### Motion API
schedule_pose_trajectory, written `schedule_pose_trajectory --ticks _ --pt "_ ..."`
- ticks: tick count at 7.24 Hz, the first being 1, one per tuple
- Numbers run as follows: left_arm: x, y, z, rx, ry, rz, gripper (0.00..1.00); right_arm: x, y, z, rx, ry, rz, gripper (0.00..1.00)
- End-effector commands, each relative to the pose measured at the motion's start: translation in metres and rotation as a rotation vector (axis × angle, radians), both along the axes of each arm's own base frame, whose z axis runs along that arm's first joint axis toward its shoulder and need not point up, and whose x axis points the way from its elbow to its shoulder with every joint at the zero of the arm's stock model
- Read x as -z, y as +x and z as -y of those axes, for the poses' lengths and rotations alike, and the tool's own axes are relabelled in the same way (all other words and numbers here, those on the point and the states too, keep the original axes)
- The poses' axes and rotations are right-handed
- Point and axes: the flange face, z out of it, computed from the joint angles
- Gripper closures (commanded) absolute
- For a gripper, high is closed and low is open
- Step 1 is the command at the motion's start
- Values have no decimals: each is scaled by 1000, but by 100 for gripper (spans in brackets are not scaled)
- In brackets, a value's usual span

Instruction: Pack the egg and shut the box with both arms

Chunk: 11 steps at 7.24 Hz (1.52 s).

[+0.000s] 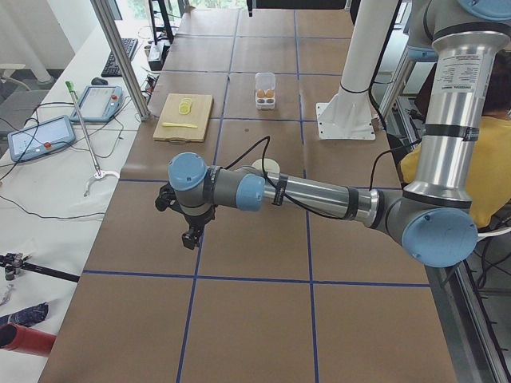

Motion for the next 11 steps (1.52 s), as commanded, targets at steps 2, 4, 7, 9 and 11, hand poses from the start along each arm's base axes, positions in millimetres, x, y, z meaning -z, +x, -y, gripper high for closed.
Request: schedule_pose_trajectory --ticks 2,4,7,9,11 --pt "124 143 -36 -123 -4 -151 0 8 -3 9 4 15 3 0" --pt "193 230 -62 1 -113 -81 0 5 -5 19 4 8 1 0" --pt "198 313 -97 169 -362 -42 4 3 -5 19 4 3 2 0" --pt "179 375 -134 188 -527 24 10 2 -5 19 4 1 2 0" --pt "156 385 -126 190 -526 19 13 3 -5 18 4 3 2 0"
